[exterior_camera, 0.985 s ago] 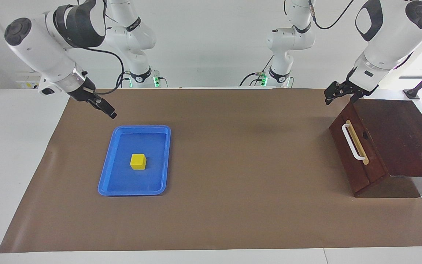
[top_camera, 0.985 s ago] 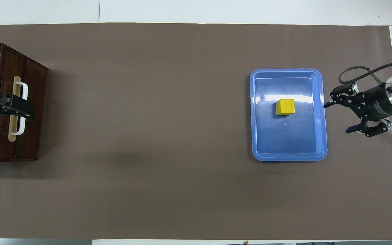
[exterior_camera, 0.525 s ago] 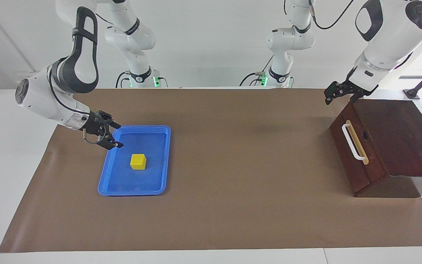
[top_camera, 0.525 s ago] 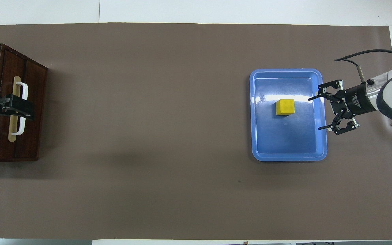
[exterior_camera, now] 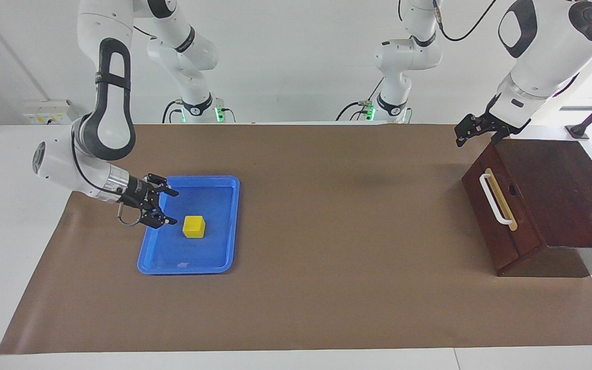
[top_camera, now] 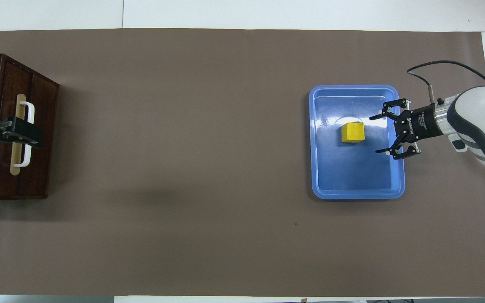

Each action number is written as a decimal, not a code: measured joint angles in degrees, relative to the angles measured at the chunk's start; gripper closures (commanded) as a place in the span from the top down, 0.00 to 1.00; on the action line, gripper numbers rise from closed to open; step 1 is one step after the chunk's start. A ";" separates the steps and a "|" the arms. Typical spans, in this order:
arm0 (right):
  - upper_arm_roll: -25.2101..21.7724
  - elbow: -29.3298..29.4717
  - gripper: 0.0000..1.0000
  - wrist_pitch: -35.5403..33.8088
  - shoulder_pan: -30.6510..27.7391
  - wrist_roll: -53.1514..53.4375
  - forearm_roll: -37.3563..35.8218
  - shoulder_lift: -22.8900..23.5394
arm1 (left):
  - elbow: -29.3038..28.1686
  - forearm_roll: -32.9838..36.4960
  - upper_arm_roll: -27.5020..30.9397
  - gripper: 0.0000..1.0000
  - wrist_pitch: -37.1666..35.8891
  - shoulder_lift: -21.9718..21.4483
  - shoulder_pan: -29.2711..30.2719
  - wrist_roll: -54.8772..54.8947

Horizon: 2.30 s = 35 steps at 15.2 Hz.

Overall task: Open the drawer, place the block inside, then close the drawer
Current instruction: 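Move the open right gripper over the yellow block in the tray, then close the right gripper on the yellow block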

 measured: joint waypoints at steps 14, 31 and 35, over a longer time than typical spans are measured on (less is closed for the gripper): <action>0.20 -0.91 1.00 4.35 2.14 -3.19 4.53 2.60 | 0.00 0.00 0.00 1.00 -0.04 0.00 0.00 -0.01; 0.19 -2.23 0.00 6.20 2.13 -7.90 5.80 2.53 | 0.00 0.00 0.07 1.00 -0.04 0.00 0.00 -0.02; 0.33 -0.28 0.00 4.28 2.64 -7.98 5.80 2.40 | 0.00 0.00 0.07 1.00 -0.04 0.00 0.00 -0.02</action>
